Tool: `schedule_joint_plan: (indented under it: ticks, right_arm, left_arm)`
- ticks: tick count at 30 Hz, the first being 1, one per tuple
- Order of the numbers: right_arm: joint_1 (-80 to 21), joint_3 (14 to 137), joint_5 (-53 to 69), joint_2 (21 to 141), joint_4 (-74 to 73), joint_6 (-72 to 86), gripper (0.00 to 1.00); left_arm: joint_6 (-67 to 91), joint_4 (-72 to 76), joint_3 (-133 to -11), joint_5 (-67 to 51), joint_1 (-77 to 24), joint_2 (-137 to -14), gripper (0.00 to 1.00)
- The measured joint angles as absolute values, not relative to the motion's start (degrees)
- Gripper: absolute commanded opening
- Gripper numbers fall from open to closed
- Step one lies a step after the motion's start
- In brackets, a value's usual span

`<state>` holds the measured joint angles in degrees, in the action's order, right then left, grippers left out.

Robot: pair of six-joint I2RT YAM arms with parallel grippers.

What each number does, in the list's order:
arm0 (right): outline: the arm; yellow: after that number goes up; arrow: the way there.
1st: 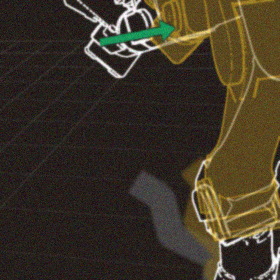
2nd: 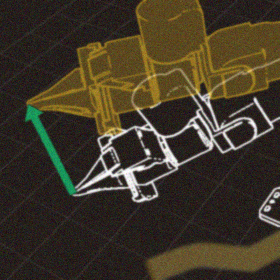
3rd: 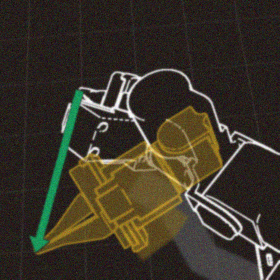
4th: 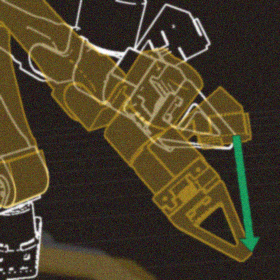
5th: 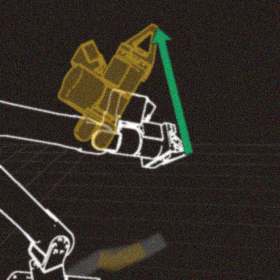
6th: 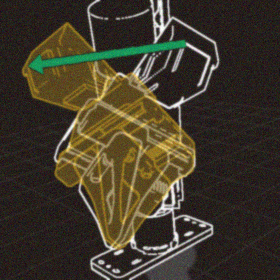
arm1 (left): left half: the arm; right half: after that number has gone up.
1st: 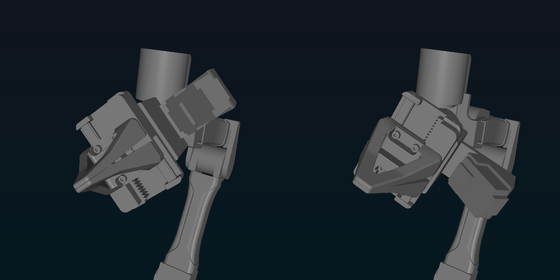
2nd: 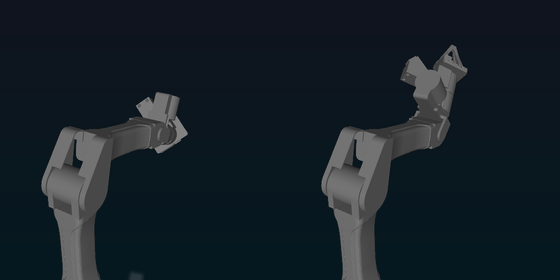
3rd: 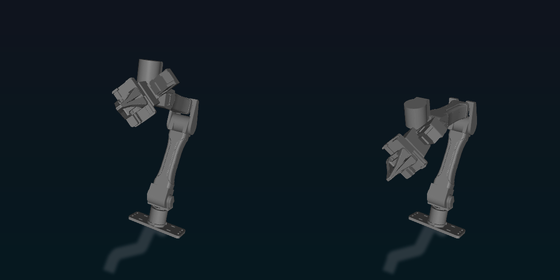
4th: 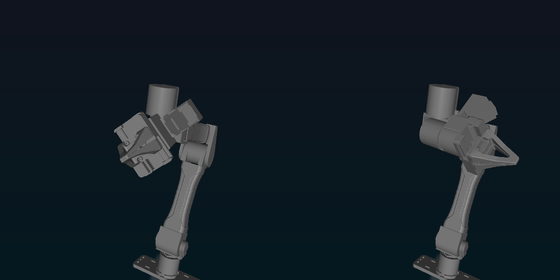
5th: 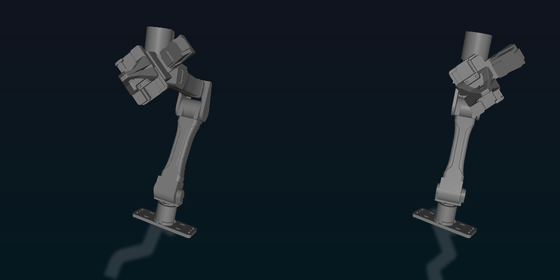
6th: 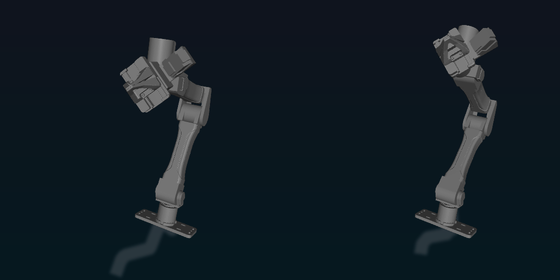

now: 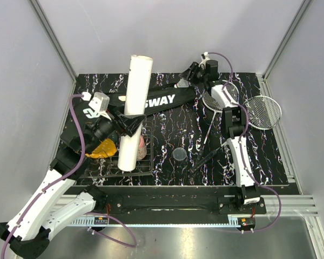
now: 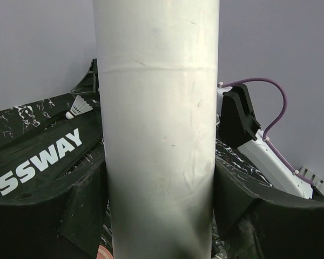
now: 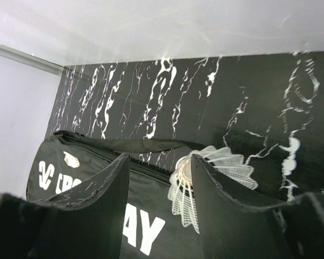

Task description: Pack up the badminton gear

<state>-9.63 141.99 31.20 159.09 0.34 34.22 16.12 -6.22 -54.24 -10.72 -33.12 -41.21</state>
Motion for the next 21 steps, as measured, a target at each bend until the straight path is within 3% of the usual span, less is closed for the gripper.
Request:
schedule_joint_plan:
  ticks: [4,8,9,12,16,21]
  right_arm:
    - [-11.44,142.06,30.92,159.96,0.14,34.24,0.45]
    - [-12.58,142.06,30.04,160.38,-0.14,34.33,0.10]
    - [-12.82,142.17,29.43,160.38,-0.78,34.41,0.07]
    - [-13.02,143.13,27.81,160.33,-4.27,34.37,0.01]
    - [-12.95,140.51,25.71,155.26,-13.56,33.28,0.00]
    - [-12.75,123.24,25.15,132.68,-24.99,31.29,0.00]
  left_arm:
    - [16.10,-7.14,-54.26,-10.72,-33.12,-41.19,0.28]
    - [16.08,-7.77,-54.26,-10.72,-33.12,-41.19,0.27]
    - [16.08,-7.81,-54.26,-10.72,-33.12,-41.19,0.27]
    - [14.94,-7.99,-54.46,-10.72,-33.12,-41.69,0.25]
    - [11.07,-9.58,-55.70,-11.79,-33.12,-44.36,0.21]
    - [4.91,-12.56,-56.97,-13.54,-33.10,-48.21,0.20]
